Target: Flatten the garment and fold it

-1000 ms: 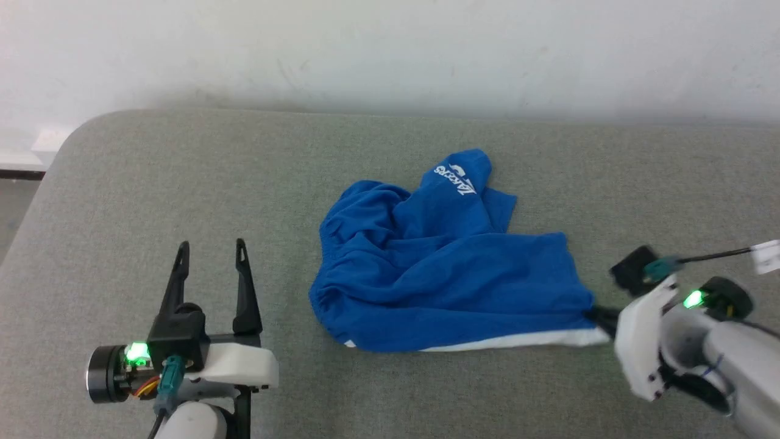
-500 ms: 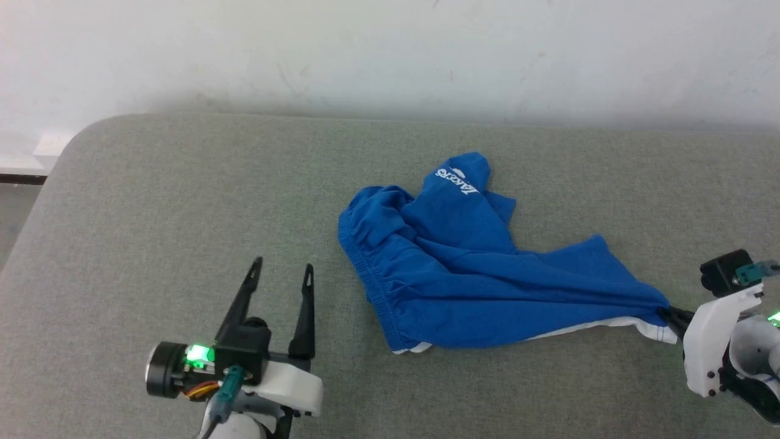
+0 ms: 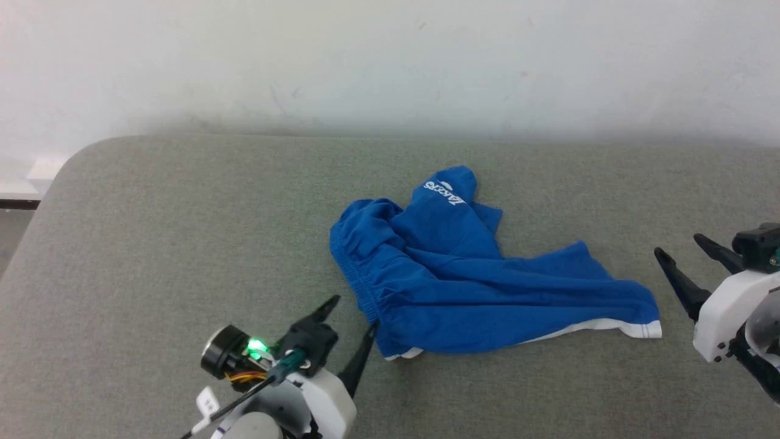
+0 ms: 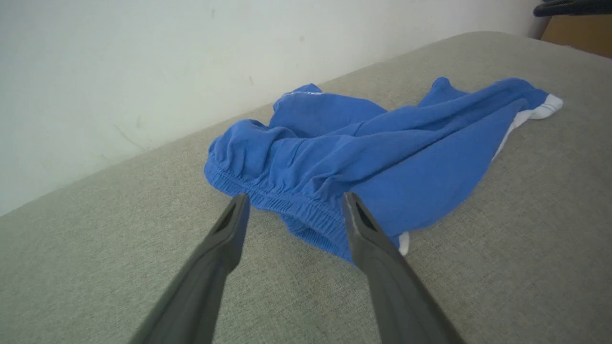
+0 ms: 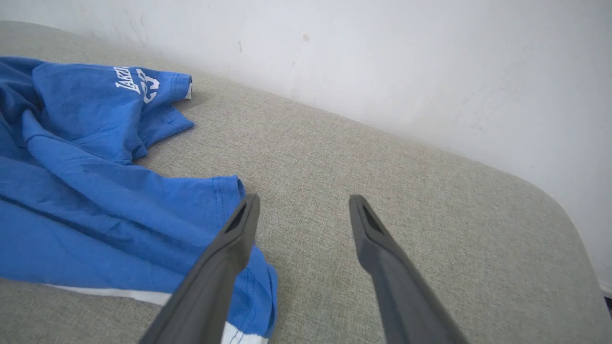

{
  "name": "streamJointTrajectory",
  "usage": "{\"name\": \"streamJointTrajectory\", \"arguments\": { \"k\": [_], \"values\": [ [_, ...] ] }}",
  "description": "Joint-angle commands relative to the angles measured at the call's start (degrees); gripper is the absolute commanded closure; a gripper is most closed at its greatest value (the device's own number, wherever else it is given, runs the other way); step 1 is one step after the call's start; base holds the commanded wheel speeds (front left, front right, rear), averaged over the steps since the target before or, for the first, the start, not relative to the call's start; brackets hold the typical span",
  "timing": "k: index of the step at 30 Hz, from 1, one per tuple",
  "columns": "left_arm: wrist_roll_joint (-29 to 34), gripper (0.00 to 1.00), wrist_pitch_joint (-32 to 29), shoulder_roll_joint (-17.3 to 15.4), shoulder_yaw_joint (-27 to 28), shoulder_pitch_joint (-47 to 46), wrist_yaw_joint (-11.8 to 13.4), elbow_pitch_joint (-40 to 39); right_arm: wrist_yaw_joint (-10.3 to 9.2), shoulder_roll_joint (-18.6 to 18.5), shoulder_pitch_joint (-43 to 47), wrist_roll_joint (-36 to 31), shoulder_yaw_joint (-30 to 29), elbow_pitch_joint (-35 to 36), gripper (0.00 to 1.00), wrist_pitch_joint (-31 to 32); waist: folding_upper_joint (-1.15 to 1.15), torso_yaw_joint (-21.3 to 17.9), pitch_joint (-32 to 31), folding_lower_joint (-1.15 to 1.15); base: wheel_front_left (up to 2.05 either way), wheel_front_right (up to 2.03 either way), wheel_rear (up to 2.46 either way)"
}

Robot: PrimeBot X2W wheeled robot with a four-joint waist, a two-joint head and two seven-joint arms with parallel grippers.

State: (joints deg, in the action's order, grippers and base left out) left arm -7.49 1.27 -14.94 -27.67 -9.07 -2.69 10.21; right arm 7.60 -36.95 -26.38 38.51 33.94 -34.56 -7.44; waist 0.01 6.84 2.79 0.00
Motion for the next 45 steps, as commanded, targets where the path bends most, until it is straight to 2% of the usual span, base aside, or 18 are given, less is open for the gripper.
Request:
{"name": "streamJointTrajectory", "arguments": {
  "k": [1, 5, 10, 15, 22, 23, 24, 29, 34, 38, 42, 45],
  "values": [
    [-0.54, 0.0, -1.8, -0.5, -0.58, -1.0, -0.79, -0.21, -0.11, 0.69, 1.11, -0.68, -0.5, 0.66, 0.0, -0.25, -0.01, -0.68, 0.37, 0.0, 0.0, 0.0, 0.0],
    [-2.34, 0.0, -11.38, -2.29, -4.07, -2.97, -3.56, -1.94, -0.11, 1.53, 2.91, -3.42, -3.22, 4.16, 0.0, 0.76, -0.01, -2.12, 1.69, 0.0, 0.0, 0.0, 0.0],
    [-4.57, 0.0, -20.73, -5.16, -10.46, -6.74, -4.66, -3.59, -0.11, 2.51, 4.56, -6.74, -6.8, 8.54, 0.0, 2.63, -0.01, -4.13, 3.99, 0.0, 0.0, 0.0, 0.0],
    [-8.06, 0.0, -26.57, -8.6, -18.75, -11.54, -4.77, -3.22, -0.11, 3.72, 5.64, -9.07, -9.7, 12.24, 0.0, 4.42, -0.01, -6.08, 6.54, 0.0, 0.0, 0.0, 0.0],
    [-12.07, 0.0, -29.91, -12.62, -26.92, -16.28, -4.79, 0.91, -0.11, 4.52, 6.65, -10.92, -12.17, 15.17, 0.0, 6.2, -0.01, -7.29, 8.34, 0.0, 0.0, 0.0, 0.0],
    [-12.53, 0.52, -29.58, -12.91, -27.31, -16.62, -4.79, 1.22, -0.11, 4.38, 6.71, -11.05, -12.43, 15.5, 0.0, 6.5, -0.01, -7.24, 8.38, 0.0, 0.0, 0.0, 0.0],
    [-12.99, 1.0, -28.98, -13.12, -27.32, -16.87, -4.79, 1.42, -0.11, 4.2, 6.7, -11.18, -12.53, 15.85, 0.0, 6.84, -0.01, -7.17, 8.37, 0.0, 0.0, 0.0, 0.0],
    [-12.77, 1.0, -26.11, -14.54, -26.86, -17.84, -4.42, 0.02, -0.11, 1.59, 5.37, -10.83, -9.48, 18.73, 0.0, 11.01, -0.01, -5.9, 7.33, 0.0, 0.0, 0.0, 0.0],
    [-12.51, 1.0, -24.31, -15.36, -26.42, -17.76, -3.7, -2.34, -0.11, -3.61, 1.67, -3.45, 0.5, 22.41, 0.0, 22.76, -0.01, -4.47, 6.42, 0.0, 0.0, 0.0, 0.0],
    [-12.27, 1.0, -24.1, -15.34, -26.73, -18.1, -3.56, -3.63, -0.11, -6.83, -2.84, 1.78, 6.71, 22.17, 0.0, 31.6, -0.01, -3.1, 6.86, 0.0, 0.0, 0.0, 0.0],
    [-12.08, 1.0, -23.62, -14.76, -26.96, -18.66, -3.4, -4.06, -0.11, -6.95, -6.24, 5.67, 11.42, 19.12, 0.0, 37.12, -0.01, -1.99, 7.97, 0.0, 0.0, 0.0, 0.0],
    [-12.01, 1.0, -23.24, -14.4, -27.04, -18.96, -3.33, -3.98, -0.11, -6.52, -7.46, 6.46, 13.72, 17.04, 0.0, 38.58, -0.01, -1.54, 8.7, 0.0, 0.0, 0.0, 0.0]
  ]
}}
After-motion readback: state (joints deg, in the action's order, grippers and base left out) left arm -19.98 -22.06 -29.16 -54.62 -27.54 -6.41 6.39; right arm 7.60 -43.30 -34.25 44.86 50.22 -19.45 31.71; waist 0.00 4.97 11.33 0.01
